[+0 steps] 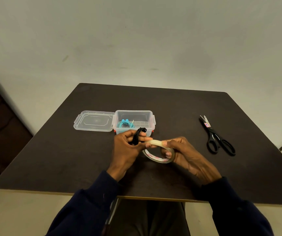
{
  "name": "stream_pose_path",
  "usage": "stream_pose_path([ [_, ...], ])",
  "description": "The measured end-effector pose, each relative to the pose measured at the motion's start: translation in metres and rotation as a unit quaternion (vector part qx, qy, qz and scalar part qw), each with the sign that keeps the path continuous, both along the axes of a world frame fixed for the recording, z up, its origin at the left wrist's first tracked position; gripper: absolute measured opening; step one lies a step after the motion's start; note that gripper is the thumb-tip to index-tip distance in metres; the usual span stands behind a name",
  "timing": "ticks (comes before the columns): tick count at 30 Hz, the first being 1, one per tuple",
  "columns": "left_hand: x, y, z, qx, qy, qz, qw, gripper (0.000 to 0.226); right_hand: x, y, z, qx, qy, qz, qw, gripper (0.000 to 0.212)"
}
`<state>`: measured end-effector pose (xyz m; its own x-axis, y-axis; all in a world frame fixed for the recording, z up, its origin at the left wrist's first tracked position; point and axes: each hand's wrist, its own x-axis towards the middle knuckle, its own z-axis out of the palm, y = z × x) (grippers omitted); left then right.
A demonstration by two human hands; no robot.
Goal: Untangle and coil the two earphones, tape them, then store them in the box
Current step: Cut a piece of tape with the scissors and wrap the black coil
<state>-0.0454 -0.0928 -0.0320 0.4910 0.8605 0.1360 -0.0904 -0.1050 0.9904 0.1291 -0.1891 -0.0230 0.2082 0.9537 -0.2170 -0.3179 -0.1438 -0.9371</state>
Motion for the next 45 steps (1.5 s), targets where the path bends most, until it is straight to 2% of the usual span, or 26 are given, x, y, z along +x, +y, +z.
stream_pose_path([
  [6,-0.002,0.003,-0.003,-0.026,0.002,0.016,1.0,0.04,0.001,-0.002,-0.01,0.035,0.021,0.019,0.999,0.045],
  [10,-0.01,0.01,-0.007,-0.065,-0.002,0.027,0.998,0.034,0.0,-0.007,-0.016,0.077,0.03,0.026,0.996,0.034],
  [15,-0.019,0.015,-0.001,-0.039,-0.002,-0.006,0.999,0.04,-0.001,-0.001,0.001,0.047,-0.049,0.025,0.997,0.033],
  [18,-0.017,0.014,0.007,-0.013,0.002,-0.038,0.999,0.044,-0.003,0.009,0.018,0.009,-0.136,0.037,0.99,0.033],
  [22,-0.008,0.012,0.01,0.016,0.012,-0.024,1.0,0.039,-0.013,0.021,0.023,-0.02,-0.159,0.042,0.986,0.041],
  [24,-0.01,0.014,0.009,0.006,0.008,-0.011,1.0,0.037,-0.013,0.02,0.02,-0.011,-0.149,0.05,0.988,0.036],
  [36,-0.027,0.028,-0.005,-0.048,0.02,0.004,0.999,0.035,-0.013,0.012,0.0,0.036,0.007,0.067,0.997,0.044],
  [45,-0.028,0.033,-0.01,-0.08,0.012,0.004,0.997,0.038,-0.014,0.009,-0.002,0.048,0.04,0.061,0.996,0.029],
])
